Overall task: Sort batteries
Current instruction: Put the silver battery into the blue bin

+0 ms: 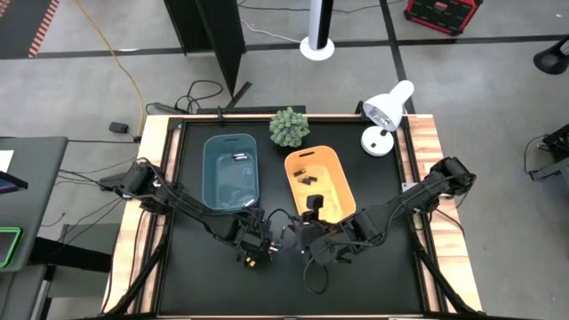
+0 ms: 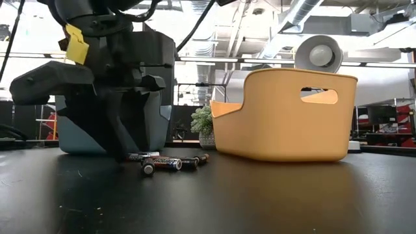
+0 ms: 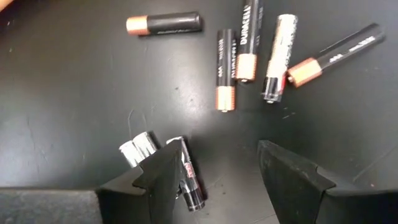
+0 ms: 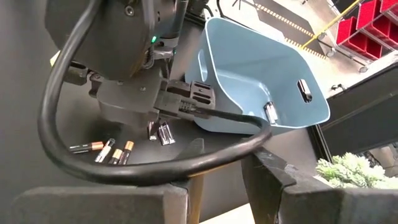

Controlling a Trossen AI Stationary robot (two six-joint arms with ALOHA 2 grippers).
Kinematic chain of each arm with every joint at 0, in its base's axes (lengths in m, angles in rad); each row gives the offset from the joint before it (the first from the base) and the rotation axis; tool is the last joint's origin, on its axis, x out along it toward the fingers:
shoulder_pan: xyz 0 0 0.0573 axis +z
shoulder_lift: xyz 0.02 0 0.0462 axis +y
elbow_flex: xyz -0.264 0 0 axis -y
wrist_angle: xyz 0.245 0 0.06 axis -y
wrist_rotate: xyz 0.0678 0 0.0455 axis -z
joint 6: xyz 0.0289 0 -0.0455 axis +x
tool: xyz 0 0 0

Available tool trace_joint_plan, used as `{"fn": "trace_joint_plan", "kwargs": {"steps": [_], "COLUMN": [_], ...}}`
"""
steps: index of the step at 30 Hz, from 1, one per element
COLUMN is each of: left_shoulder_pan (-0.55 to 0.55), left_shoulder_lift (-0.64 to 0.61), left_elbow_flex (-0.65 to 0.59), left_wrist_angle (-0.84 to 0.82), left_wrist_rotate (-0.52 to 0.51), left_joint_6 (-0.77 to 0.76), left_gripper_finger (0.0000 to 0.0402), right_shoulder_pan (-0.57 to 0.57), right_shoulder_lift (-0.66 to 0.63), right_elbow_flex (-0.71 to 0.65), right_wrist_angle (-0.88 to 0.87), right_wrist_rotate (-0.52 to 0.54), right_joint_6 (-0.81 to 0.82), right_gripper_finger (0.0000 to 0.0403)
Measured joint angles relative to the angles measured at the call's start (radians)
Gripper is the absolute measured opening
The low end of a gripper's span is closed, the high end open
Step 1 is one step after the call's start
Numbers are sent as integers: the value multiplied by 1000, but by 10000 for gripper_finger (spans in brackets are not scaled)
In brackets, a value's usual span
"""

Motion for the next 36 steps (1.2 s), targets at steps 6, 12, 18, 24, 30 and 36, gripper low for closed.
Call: {"fn": "trace_joint_plan", "kwargs": {"steps": [6, 12, 18, 24, 30, 36], "left_shoulder_pan": [11, 29, 28, 26, 17, 3], "left_shoulder_lift": [0, 4, 4, 5, 5, 6], "left_elbow_flex": [0, -4, -3, -3, -3, -2], "left_wrist_angle": [-45, -58, -47, -48, -46, -43], "left_wrist_rotate": [0, 23, 51, 75, 95, 136], "left_joint_6": [-66, -94, -92, -112, -121, -143], "left_gripper_finger": [205, 205, 205, 205, 205, 196], "right_shoulder_pan": [0, 0, 0, 0, 0, 0], "right_shoulder_lift": [0, 0, 0, 0, 0, 0], "right_elbow_flex": [0, 0, 0, 0, 0, 0], "right_wrist_angle": [-1, -1, -3, -3, -3, -3], "right_wrist_rotate": [0, 1, 1, 1, 1, 0], "right_joint_6": [0, 1, 4, 4, 3, 3], "right_gripper_finger": [122, 122, 122, 122, 122, 122]}}
